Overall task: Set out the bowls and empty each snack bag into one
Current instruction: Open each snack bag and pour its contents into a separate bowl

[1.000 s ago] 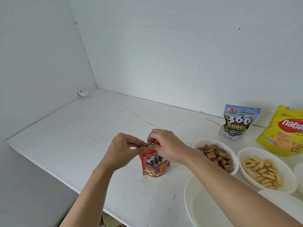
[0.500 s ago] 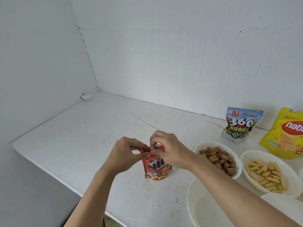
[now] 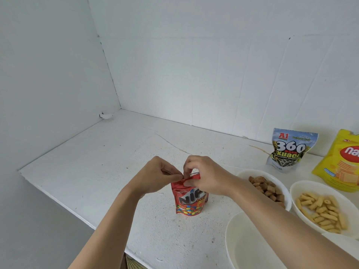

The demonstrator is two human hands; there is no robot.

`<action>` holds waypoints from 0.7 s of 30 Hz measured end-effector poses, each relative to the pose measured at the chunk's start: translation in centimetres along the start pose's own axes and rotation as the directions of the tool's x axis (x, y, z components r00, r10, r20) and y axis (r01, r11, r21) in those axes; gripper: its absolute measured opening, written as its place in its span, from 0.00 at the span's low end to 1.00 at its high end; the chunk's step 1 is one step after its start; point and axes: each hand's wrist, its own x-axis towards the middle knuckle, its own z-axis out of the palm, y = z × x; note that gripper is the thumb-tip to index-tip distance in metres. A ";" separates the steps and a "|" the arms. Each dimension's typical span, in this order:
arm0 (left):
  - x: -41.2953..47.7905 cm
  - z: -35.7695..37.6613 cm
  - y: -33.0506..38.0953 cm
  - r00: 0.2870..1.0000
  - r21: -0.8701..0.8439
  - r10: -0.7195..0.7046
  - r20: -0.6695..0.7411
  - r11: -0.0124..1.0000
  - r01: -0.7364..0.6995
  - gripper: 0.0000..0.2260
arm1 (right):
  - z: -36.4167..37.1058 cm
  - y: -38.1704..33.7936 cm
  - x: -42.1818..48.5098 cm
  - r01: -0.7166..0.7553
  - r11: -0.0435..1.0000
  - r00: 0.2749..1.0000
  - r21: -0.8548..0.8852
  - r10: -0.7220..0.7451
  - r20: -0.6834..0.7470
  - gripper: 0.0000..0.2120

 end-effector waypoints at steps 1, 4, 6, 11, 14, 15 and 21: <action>0.1 0.1 0.1 1.000 0.006 -0.008 -0.017 1.000 0.008 0.05 | -0.1 0.1 -0.1 -0.010 1.000 1.000 0.007 0.010 0.014 0.07; 0.3 0.7 0.0 0.997 0.016 -0.040 -0.067 0.999 0.041 0.05 | -0.4 0.2 -0.4 -0.026 0.999 0.999 0.018 0.025 0.045 0.10; 0.4 0.9 -0.1 0.994 0.022 -0.054 -0.097 0.998 0.057 0.05 | -0.5 0.3 -0.7 -0.026 0.999 0.999 0.033 0.025 0.022 0.13; 0.8 0.4 -0.1 0.999 0.095 0.047 0.005 0.994 -0.048 0.05 | -0.4 0.5 -1.1 -0.034 0.998 0.998 -0.059 0.031 -0.049 0.10; 1.3 1.0 0.5 0.989 0.205 0.147 -0.015 0.969 -0.141 0.06 | -0.1 0.3 -1.0 0.002 0.991 0.997 -0.136 -0.012 -0.071 0.09; 1.5 1.3 0.7 0.985 0.236 0.167 -0.041 0.960 -0.153 0.07 | 0.0 0.3 -1.0 0.016 0.988 0.997 -0.154 -0.028 -0.078 0.09; 2.3 2.2 1.1 0.984 0.212 0.174 -0.041 0.964 -0.162 0.04 | -0.3 1.0 -1.3 -0.019 0.985 0.986 -0.174 -0.010 -0.164 0.13</action>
